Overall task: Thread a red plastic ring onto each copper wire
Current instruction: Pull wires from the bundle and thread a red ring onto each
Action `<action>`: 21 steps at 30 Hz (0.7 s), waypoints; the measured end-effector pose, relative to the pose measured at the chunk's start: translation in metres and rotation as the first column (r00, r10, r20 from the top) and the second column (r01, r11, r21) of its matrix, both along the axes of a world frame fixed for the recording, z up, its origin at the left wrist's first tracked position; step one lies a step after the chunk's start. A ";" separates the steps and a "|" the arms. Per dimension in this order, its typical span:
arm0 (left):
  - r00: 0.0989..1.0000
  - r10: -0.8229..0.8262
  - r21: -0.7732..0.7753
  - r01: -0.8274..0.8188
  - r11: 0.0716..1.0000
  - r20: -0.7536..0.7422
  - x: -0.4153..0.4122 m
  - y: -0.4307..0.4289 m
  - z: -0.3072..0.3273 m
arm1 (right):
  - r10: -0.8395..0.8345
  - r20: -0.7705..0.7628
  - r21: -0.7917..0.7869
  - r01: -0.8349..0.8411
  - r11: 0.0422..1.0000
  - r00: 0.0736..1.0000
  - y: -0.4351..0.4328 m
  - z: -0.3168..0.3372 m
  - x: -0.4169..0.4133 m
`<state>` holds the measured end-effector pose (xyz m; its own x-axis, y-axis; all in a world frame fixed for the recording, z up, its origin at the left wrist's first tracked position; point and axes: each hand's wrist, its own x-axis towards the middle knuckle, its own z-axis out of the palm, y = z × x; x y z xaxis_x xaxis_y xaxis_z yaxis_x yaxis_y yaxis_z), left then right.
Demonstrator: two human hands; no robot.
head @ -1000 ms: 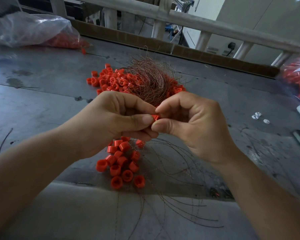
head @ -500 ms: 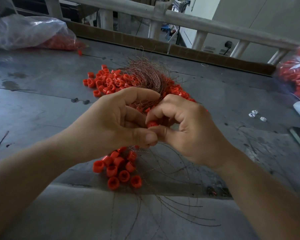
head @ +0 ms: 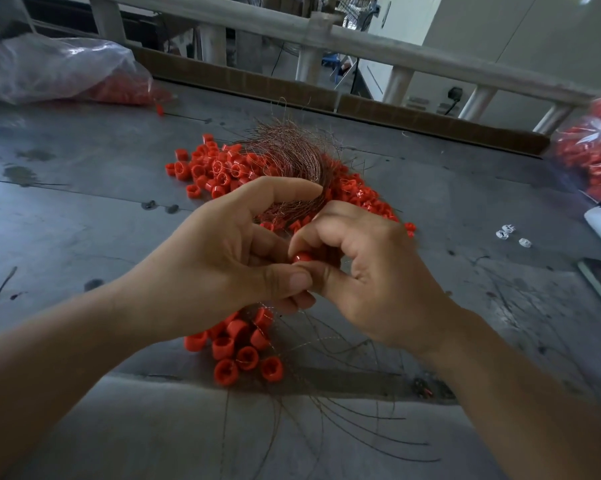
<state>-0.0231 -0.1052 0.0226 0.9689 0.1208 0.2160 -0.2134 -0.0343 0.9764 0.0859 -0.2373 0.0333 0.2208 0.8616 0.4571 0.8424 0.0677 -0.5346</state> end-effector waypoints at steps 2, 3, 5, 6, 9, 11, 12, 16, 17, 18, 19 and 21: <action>1.000 -0.013 -0.027 0.013 1.000 -0.012 0.000 0.001 0.000 | -0.014 -0.016 -0.009 0.014 1.000 1.000 0.002 -0.002 0.004; 0.999 -0.028 -0.043 0.027 0.999 -0.020 0.001 0.003 0.001 | -0.018 -0.027 -0.008 0.017 1.000 0.999 0.003 -0.003 0.005; 0.997 -0.067 -0.080 0.064 0.995 -0.042 0.002 0.005 0.003 | -0.003 -0.056 0.013 0.004 1.000 0.998 0.003 -0.004 0.005; 0.996 -0.075 -0.097 0.069 0.993 -0.055 0.003 0.005 0.005 | 0.011 -0.073 0.035 -0.008 0.999 0.997 0.001 -0.003 0.004; 0.997 -0.038 -0.117 0.031 0.993 -0.060 0.004 0.008 0.007 | 0.034 -0.149 0.069 -0.024 0.997 0.988 -0.002 0.003 -0.001; 1.000 -0.001 -0.168 0.000 0.986 -0.010 0.005 0.010 0.008 | 0.026 -0.231 0.054 -0.014 0.998 0.973 -0.002 0.004 0.000; 1.000 0.019 -0.210 -0.015 0.978 0.019 0.006 0.012 0.008 | 0.013 -0.254 0.041 -0.002 0.999 0.967 -0.002 0.004 0.002; 0.995 0.057 -0.296 -0.031 0.955 0.078 0.006 0.018 0.010 | -0.059 -0.219 0.034 0.068 0.997 0.974 -0.004 0.003 0.008; 0.995 0.055 -0.284 -0.029 0.958 0.083 0.006 0.020 0.011 | -0.068 -0.207 0.045 0.078 0.996 0.976 -0.004 0.004 0.008; 0.995 0.059 -0.274 -0.035 0.961 0.079 0.005 0.021 0.012 | -0.079 -0.194 0.060 0.093 0.994 0.978 -0.005 0.004 0.008; 0.994 0.073 -0.268 -0.049 0.962 0.080 0.004 0.023 0.012 | -0.094 -0.179 0.076 0.109 0.991 0.979 -0.006 0.005 0.009; 0.988 0.123 -0.269 -0.095 0.959 0.089 0.004 0.027 0.013 | -0.116 -0.131 0.091 0.128 0.988 0.985 -0.007 0.009 0.011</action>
